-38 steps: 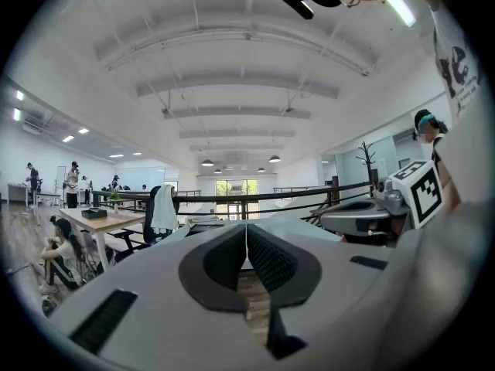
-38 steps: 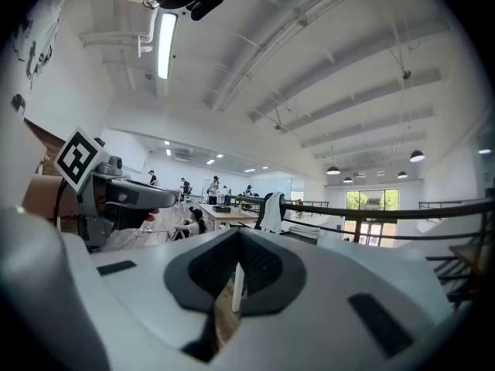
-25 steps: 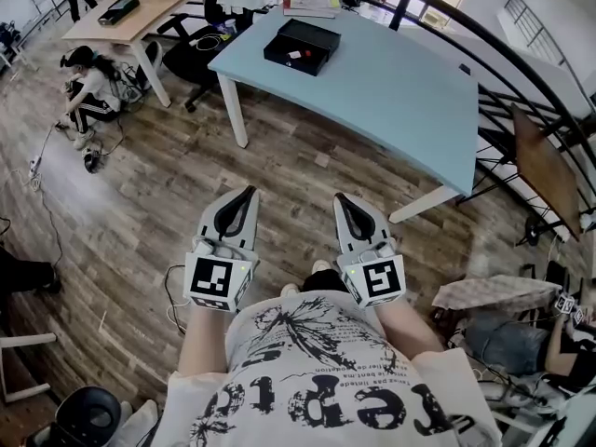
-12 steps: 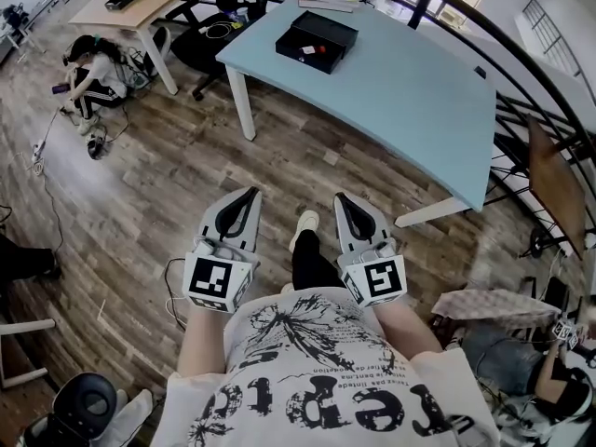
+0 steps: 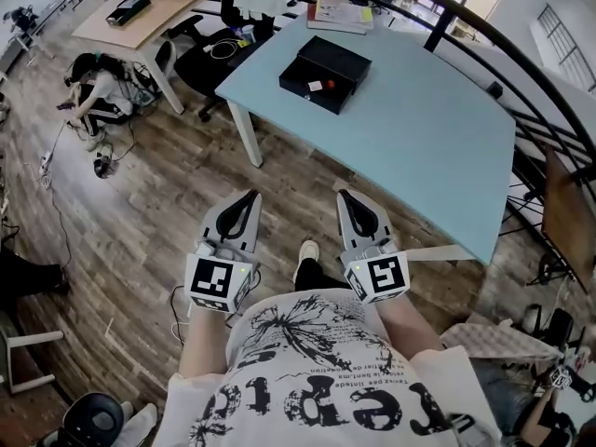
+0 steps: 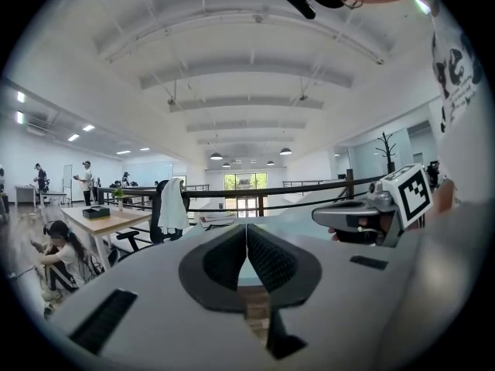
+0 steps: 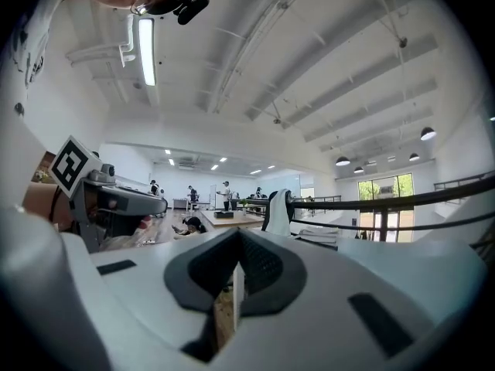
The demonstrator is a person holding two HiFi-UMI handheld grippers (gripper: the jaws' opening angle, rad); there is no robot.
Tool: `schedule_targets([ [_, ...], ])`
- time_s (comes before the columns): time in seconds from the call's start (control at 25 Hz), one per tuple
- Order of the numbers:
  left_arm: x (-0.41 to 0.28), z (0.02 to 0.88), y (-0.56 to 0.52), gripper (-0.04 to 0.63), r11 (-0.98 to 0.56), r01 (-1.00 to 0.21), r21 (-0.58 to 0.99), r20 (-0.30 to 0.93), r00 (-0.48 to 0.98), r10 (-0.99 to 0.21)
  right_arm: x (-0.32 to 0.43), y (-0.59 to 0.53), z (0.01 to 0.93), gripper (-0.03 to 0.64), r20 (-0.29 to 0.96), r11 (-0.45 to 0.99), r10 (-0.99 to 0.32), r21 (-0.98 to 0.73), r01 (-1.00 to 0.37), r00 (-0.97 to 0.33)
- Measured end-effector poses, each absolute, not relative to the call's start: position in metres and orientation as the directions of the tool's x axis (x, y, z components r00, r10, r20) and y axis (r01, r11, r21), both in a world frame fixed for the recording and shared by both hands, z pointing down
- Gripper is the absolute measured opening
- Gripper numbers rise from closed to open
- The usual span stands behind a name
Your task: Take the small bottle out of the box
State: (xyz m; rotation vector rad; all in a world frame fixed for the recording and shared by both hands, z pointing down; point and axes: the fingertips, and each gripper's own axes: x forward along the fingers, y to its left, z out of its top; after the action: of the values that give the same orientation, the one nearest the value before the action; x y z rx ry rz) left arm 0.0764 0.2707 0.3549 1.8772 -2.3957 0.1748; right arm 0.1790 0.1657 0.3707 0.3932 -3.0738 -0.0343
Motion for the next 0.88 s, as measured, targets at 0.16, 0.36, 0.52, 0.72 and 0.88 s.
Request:
schedule_targets([
  [0.16,0.036,0.353,0.212,0.021,0.237,-0.971,-0.034,0.135,-0.239,-0.962,0.143,0.105,0.371,0.008,0.038,0.964,-0.264,0.029,-0.263,-0.964],
  [0.36,0.002,0.354,0.145,0.021,0.226,-0.974,-0.033,0.133,-0.229,-0.964,0.112,0.039,0.368,0.008,0.036,0.960,-0.278,0.040,-0.277,-0.960],
  [0.52,-0.015,0.363,0.108,0.021,0.198,-0.980,-0.026,0.167,-0.200,-0.966,0.096,0.006,0.371,0.008,0.049,0.953,-0.304,0.030,-0.303,-0.951],
  [0.72,-0.043,0.380,0.062,0.021,0.156,-0.987,-0.021,0.218,-0.157,-0.963,0.076,-0.028,0.385,0.008,0.082,0.937,-0.349,0.010,-0.350,-0.933],
  [0.88,-0.074,0.401,0.016,0.021,0.106,-0.994,-0.001,0.293,-0.101,-0.951,0.055,-0.060,0.394,0.008,0.109,0.913,-0.407,0.006,-0.409,-0.907],
])
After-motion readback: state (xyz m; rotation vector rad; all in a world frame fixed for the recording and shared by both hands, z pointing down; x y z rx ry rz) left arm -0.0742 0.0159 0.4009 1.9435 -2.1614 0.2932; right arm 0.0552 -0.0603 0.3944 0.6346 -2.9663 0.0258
